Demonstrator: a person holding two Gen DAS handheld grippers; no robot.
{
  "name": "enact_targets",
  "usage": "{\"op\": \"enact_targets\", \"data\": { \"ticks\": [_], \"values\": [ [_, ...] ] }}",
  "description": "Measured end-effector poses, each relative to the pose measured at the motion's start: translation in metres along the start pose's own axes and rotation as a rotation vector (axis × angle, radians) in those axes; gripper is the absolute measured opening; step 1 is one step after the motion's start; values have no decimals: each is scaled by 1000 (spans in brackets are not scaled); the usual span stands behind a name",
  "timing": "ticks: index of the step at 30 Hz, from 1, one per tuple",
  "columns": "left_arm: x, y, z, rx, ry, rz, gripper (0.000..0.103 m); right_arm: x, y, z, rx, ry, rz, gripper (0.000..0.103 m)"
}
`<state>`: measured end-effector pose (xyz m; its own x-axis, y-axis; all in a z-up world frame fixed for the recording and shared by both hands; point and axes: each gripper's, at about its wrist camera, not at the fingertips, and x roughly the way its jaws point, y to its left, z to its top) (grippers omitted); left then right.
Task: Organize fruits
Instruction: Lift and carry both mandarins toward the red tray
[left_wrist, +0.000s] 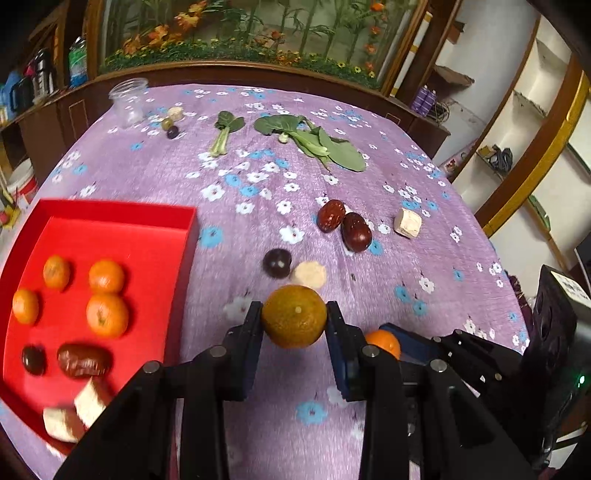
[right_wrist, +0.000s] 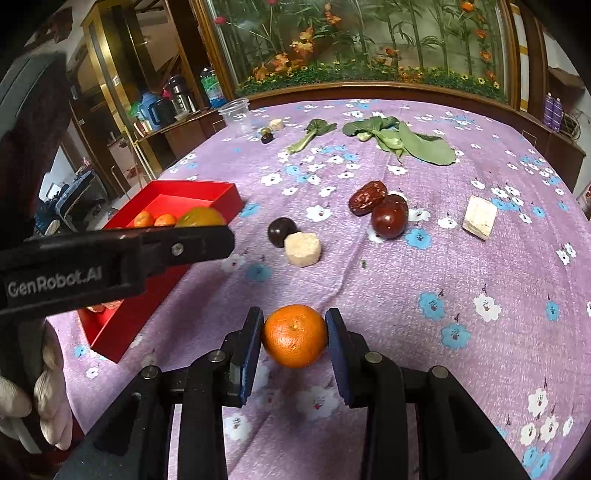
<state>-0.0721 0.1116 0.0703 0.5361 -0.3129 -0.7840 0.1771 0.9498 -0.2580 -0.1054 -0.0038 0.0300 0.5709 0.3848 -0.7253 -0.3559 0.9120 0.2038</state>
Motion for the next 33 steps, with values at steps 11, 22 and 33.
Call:
{"op": "enact_targets", "data": {
  "ticks": [11, 22, 33],
  "values": [
    [-27, 13, -23, -30, -42, 36, 32, -15, 29, -7, -40, -17, 2, 38],
    [-62, 14, -37, 9, -142, 130, 32, -32, 49, -10, -65, -46, -10, 38],
    [-86, 32, -47, -13, -191, 181, 32, -37, 80, -12, -120, -56, 3, 38]
  ]
}}
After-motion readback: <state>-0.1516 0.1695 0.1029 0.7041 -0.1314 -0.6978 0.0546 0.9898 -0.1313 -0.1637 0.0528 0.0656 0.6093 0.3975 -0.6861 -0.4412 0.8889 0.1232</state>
